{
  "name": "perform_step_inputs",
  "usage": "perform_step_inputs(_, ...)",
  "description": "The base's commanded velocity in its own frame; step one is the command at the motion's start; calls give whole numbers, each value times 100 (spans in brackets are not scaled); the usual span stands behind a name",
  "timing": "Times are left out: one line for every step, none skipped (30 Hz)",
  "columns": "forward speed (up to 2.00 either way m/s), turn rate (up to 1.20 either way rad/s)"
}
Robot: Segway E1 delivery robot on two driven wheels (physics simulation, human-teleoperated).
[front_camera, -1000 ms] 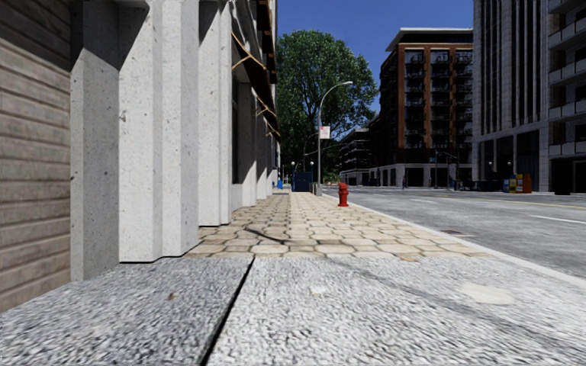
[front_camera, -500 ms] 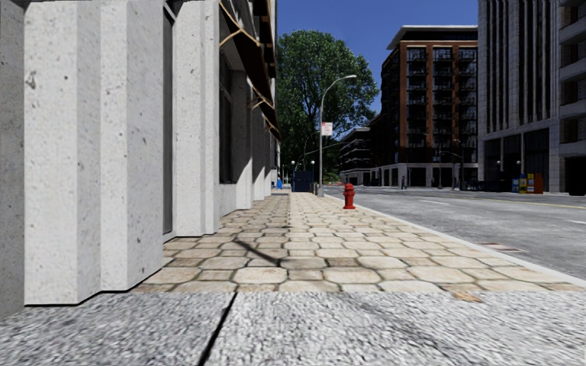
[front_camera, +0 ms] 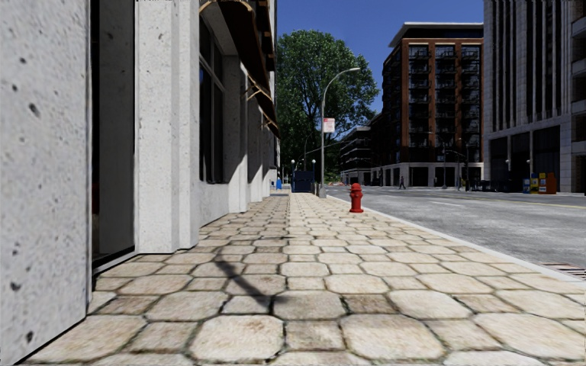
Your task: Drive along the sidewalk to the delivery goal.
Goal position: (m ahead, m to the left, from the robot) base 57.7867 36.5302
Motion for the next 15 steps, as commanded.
perform_step_inputs(200, 0)
perform_step_inputs(200, 0)
perform_step_inputs(200, 0)
perform_step_inputs(200, 0)
perform_step_inputs(200, 0)
perform_step_inputs(200, 0)
perform_step_inputs(200, 0)
perform_step_inputs(200, 0)
perform_step_inputs(200, 0)
perform_step_inputs(200, 0)
perform_step_inputs(200, 0)
perform_step_inputs(200, 0)
perform_step_inputs(200, 0)
perform_step_inputs(200, 0)
perform_step_inputs(200, 0)
